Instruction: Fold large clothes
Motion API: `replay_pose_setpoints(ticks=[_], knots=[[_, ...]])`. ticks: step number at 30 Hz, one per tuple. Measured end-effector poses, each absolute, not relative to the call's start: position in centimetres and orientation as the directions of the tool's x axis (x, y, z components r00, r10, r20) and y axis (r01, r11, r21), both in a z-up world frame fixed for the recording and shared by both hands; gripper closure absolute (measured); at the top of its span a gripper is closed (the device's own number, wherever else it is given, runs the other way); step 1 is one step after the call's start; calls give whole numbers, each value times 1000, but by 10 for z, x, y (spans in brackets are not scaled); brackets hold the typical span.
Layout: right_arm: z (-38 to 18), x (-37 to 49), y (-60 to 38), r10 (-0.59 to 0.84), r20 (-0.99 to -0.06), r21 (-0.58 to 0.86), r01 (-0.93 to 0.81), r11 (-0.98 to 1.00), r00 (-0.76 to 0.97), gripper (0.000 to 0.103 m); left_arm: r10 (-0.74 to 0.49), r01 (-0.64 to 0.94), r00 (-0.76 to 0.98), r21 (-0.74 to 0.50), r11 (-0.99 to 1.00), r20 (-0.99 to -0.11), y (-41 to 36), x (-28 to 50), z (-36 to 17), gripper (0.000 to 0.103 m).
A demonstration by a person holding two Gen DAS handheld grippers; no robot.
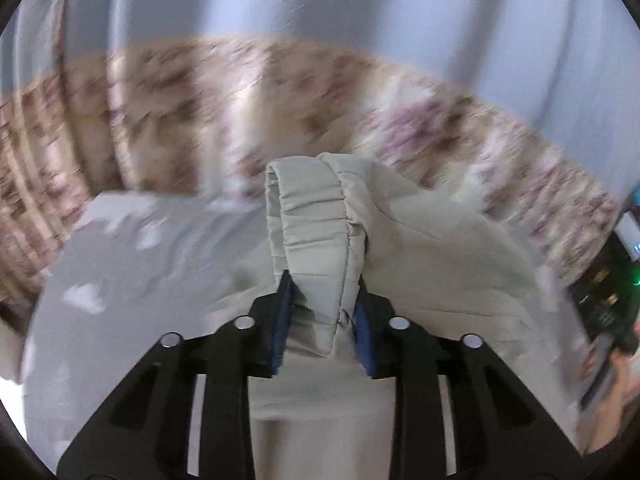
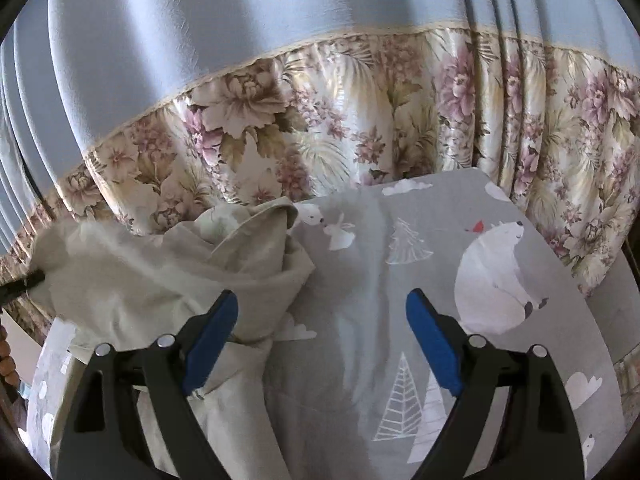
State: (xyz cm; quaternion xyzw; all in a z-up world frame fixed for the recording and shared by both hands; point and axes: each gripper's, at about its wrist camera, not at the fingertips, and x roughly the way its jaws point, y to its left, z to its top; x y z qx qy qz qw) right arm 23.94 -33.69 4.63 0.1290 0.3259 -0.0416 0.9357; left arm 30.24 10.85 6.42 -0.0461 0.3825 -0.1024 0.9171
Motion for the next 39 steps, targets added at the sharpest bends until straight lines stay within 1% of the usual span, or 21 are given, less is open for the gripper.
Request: replay_pose_setpoints(ticks=[1, 5, 6, 7, 9, 10, 15, 17, 18, 19, 20, 21, 22, 25, 29, 32, 33, 34, 35, 36, 39], knots=[[45, 242, -333, 0, -628, 200, 162, 966, 778, 17, -199, 133, 666, -148, 980, -719, 117, 305, 53, 59], [43, 254, -311, -11, -652, 149, 142, 979, 758, 17, -77, 76, 601, -39, 996, -795, 144, 298, 9, 54], [43, 256, -303, -2, -656, 137, 123, 983, 755, 17, -102, 81, 596, -67, 994, -796, 151, 292, 7, 46], [44, 258, -296, 1, -661, 122, 106, 987, 750, 17, -120, 82, 602, -88, 993, -790, 156, 286, 7, 31], [45, 263, -281, -3, -671, 80, 76, 994, 741, 17, -107, 64, 639, -86, 994, -762, 161, 280, 17, 17], [45, 265, -276, -4, -675, 66, 65, 996, 737, 17, -101, 62, 650, -80, 995, -753, 159, 280, 20, 16], [37, 270, -255, 31, -707, 58, 15, 998, 707, 17, -176, 130, 626, -121, 984, -760, 133, 308, 24, 16], [28, 268, -249, 33, -723, 49, 4, 999, 690, 17, -178, 136, 587, -121, 983, -789, 117, 325, 11, 19], [24, 267, -248, 40, -727, 51, -3, 999, 686, 17, -186, 147, 570, -123, 982, -800, 109, 332, 4, 39], [19, 266, -246, 54, -733, 59, -15, 998, 678, 17, -167, 138, 558, -107, 985, -813, 102, 339, -4, 64], [11, 266, -244, 82, -748, 76, -39, 996, 658, 22, -155, 131, 551, -98, 986, -820, 98, 343, -10, 66], [5, 266, -242, 103, -762, 87, -57, 995, 639, 32, -157, 124, 553, -105, 987, -818, 95, 347, -14, 71], [-5, 268, -240, 139, -787, 110, -85, 990, 601, 60, -164, 126, 555, -113, 986, -816, 94, 346, -15, 83], [-18, 267, -238, 157, -805, 114, -109, 987, 572, 74, -181, 152, 554, -116, 982, -812, 91, 335, -12, 92], [-3, 246, -235, 199, -801, 127, -165, 978, 564, 85, -226, 200, 529, -138, 970, -818, 103, 296, 2, 93], [12, 229, -230, 236, -806, 136, -217, 967, 543, 85, -197, 195, 519, -109, 975, -831, 119, 271, 5, 92], [13, 227, -231, 265, -814, 166, -230, 959, 517, 84, -143, 178, 521, -58, 982, -841, 123, 271, 1, 84], [14, 226, -233, 279, -812, 180, -234, 955, 512, 78, -113, 167, 520, -29, 986, -847, 126, 275, -4, 76], [17, 226, -234, 272, -803, 173, -229, 958, 531, 60, -102, 150, 516, -27, 988, -850, 130, 280, -9, 71], [21, 227, -239, 240, -787, 147, -205, 968, 568, 54, -106, 133, 509, -44, 990, -854, 135, 284, -13, 61], [39, 230, -255, 204, -727, 146, -143, 979, 656, 53, -75, 89, 556, -31, 996, -828, 140, 284, -4, 41]])
